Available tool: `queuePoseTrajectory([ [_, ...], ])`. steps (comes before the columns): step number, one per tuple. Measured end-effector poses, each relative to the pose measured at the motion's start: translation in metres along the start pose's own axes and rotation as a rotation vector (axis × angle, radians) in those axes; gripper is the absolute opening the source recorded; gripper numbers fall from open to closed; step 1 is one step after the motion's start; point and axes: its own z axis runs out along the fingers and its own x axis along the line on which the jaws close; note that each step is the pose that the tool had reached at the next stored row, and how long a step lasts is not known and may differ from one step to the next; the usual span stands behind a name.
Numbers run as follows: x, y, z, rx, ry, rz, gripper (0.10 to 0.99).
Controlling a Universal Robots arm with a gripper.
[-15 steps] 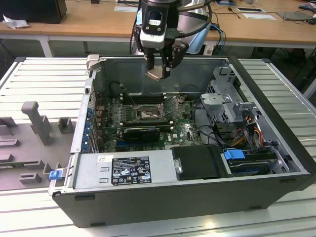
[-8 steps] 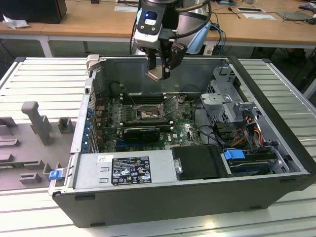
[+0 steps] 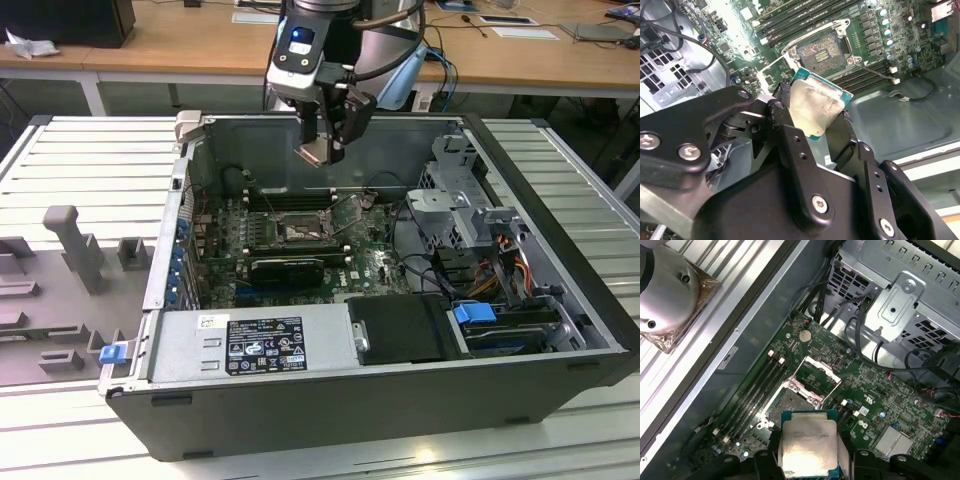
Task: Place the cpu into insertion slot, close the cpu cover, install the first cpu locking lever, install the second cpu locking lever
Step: 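Place the cpu into insertion slot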
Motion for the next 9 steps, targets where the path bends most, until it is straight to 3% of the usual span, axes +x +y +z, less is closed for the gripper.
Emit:
queuePoseTrajectory([
  [9,0.0,0.0,0.0003,-0.002,-0.009,0.105,0.529],
])
